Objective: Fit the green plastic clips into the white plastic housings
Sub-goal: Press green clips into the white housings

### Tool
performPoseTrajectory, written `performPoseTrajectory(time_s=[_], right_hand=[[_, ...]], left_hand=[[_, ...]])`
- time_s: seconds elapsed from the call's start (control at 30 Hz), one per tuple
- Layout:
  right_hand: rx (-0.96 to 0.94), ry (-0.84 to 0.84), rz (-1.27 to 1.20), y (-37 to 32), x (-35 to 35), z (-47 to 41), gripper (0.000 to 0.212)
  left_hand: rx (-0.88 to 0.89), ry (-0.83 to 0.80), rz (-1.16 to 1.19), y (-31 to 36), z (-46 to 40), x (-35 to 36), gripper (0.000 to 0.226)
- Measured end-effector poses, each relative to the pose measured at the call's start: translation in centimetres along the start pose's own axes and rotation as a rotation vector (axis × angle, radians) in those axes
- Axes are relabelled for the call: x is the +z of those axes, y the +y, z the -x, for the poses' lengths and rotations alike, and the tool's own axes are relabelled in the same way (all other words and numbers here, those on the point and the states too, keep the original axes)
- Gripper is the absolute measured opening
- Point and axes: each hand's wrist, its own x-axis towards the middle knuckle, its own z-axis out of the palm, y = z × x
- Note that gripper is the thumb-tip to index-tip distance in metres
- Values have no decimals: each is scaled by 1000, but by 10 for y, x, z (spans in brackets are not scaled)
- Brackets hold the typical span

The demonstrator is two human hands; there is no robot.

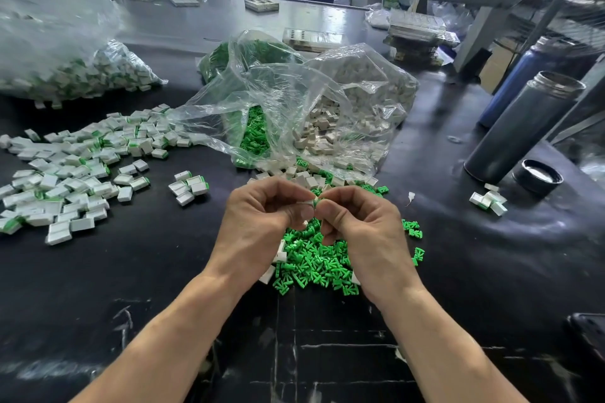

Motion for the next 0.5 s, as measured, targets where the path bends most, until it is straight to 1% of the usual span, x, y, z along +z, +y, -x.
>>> performPoseTrajectory(time_s=[0.13, 0.33, 0.43, 0.5], right_hand=[[-9, 19, -2, 0, 2, 0, 27], [51, 41, -63, 1, 4, 2, 25], [14, 72, 25, 2, 6, 2, 23], [-26, 77, 123, 1, 4, 2, 19]], left_hand=[[-22, 16, 25, 1, 1, 2, 18], [-57, 17, 53, 2, 2, 3, 13], [-79, 41, 68, 1, 2, 5, 12], [-63, 42, 39, 2, 2, 5, 13]])
